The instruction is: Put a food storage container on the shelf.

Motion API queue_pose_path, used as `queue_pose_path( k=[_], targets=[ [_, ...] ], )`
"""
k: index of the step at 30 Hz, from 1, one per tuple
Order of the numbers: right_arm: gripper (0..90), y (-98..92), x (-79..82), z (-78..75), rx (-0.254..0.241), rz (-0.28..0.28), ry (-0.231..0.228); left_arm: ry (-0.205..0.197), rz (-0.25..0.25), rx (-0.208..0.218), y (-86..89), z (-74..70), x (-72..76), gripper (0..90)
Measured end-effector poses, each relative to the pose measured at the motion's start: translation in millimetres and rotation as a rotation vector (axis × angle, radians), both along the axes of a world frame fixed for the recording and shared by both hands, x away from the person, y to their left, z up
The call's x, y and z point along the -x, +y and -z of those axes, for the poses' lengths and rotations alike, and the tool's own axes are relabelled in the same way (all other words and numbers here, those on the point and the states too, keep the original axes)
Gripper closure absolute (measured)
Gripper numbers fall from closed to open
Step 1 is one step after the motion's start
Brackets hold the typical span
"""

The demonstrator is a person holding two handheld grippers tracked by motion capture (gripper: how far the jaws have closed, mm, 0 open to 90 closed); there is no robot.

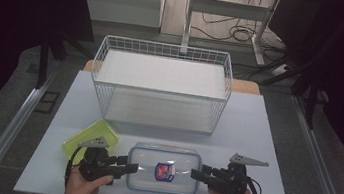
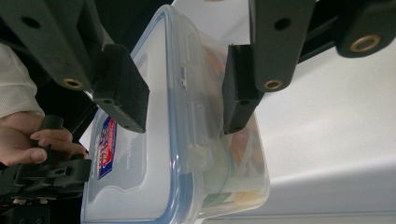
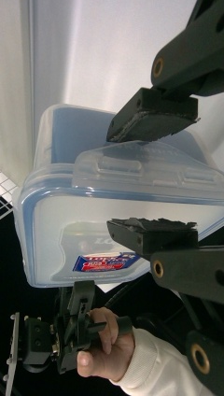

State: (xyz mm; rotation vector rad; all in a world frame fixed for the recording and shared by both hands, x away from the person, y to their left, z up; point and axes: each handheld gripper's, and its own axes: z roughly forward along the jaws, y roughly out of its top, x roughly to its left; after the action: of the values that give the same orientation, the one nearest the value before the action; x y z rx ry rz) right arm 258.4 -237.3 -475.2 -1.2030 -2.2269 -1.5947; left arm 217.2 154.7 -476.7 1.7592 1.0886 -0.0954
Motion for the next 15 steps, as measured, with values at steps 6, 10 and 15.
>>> queue_pose_path(
  k=[6,10,15],
  targets=[
    [51.7,0.8,-1.5,-8.3,-0.011,0.0,-0.019,-0.028,-0.003,-0.008,2.4,-14.1,-3.2,52.2],
    [51.9,5.3,-7.1,-22.2,-0.035,-0.003,-0.05,-0.061,-0.013,-0.004,6.8,-28.7,-5.8,52.4],
    [52.1,5.8,-10.4,-32.2,-0.038,-0.009,-0.08,-0.075,-0.012,0.004,8.4,-38.9,-10.0,52.4]
  ],
)
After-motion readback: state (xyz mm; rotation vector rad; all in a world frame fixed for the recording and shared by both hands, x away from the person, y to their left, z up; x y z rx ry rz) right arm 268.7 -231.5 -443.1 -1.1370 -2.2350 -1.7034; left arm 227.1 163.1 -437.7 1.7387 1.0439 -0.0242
